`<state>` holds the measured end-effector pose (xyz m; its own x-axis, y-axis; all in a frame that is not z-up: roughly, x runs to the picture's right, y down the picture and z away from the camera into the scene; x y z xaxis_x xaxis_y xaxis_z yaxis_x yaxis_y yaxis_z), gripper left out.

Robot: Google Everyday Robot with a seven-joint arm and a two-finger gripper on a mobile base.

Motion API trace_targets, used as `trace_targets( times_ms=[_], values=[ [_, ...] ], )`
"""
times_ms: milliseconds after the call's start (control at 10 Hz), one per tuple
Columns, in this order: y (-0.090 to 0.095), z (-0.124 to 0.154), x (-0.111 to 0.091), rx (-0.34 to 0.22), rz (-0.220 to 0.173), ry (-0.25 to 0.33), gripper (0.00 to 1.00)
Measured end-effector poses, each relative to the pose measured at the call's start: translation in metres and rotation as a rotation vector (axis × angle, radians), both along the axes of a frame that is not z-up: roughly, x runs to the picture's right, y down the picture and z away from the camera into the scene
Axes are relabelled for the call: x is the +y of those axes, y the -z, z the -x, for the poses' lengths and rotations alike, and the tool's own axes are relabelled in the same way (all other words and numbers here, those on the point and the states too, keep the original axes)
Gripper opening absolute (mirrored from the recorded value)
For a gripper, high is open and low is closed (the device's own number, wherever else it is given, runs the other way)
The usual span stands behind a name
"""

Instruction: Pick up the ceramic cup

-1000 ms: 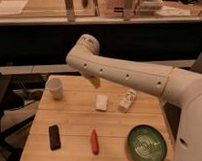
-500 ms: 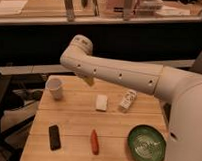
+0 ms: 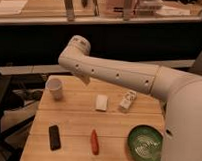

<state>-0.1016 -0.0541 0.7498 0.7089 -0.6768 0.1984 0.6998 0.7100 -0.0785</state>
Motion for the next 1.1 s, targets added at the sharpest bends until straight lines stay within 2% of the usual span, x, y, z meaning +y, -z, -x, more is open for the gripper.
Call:
trace_targets(
  times_ms=[300,600,1000,1100],
  values=[
    [-0.004,0.01,-0.005,-0.057,-0.019,0.046,0.8],
    [-0.01,0.039,-0.009,-0.119,-0.028,0.09,0.8],
    [-0.016,0.052,-0.013,-0.178,-0.039,0.135,0.8],
    [-0.022,0.063,-0.01,-0.198,-0.037,0.149,0.8]
  ],
)
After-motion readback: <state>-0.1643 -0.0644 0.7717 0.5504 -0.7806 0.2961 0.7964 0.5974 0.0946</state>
